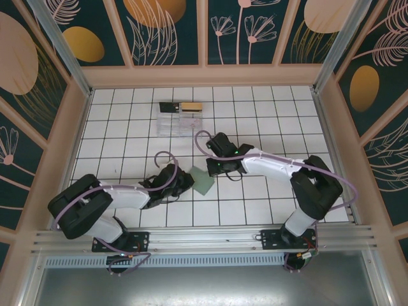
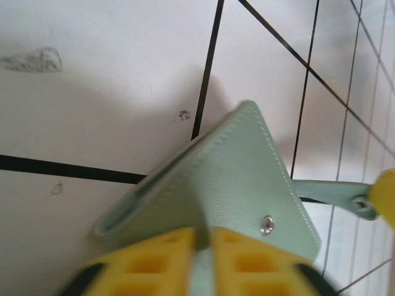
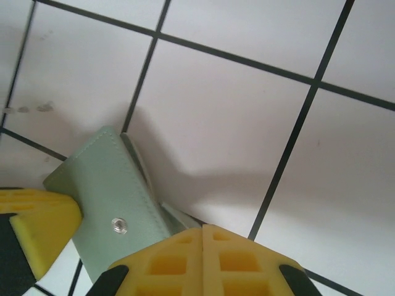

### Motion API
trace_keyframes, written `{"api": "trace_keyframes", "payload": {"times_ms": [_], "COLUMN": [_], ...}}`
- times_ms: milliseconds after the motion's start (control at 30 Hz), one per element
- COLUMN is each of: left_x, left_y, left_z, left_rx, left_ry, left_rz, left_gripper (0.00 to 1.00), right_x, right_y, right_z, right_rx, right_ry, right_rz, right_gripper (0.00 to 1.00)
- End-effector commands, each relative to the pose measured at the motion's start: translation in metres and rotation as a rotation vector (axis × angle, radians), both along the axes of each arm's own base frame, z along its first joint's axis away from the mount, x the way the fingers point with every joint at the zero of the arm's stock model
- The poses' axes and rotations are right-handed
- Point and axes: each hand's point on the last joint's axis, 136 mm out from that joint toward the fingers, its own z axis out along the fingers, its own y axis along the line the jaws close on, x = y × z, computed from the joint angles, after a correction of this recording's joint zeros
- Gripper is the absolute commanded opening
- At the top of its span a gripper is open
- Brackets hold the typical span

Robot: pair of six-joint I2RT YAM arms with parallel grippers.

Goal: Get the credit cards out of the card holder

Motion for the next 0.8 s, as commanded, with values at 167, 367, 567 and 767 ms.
{"api": "trace_keyframes", "payload": {"times_ms": [167, 367, 567, 767], "left_x": [0.02, 0.02, 0.016, 0.015], "left_y": [0.051, 0.065, 0.061, 0.052], "left_z": [0.066, 0.092, 0.083, 0.079], "left_rx": [0.289, 0.294, 0.262, 0.253], "left_ry": [-0.179, -0.265, -0.249, -0.235], "left_rz": [0.08, 0.107, 0.093, 0.051], "left_gripper": [0.86, 0.88, 0.84, 0.79], "right_x": [0.004, -0.004, 0.001, 0.029], "right_y": [0.018, 0.03, 0.022, -0.042], "right_z": [0.058, 0.099, 0.095, 0.06], "right_rx": [0.236, 0.409, 0.37, 0.209], "right_ry": [-0.02, -0.007, -0.019, -0.095], "right_rz": [-0.019, 0.006, -0.035, -0.254], "right_gripper": [0.0, 0.0, 0.0, 0.0]}}
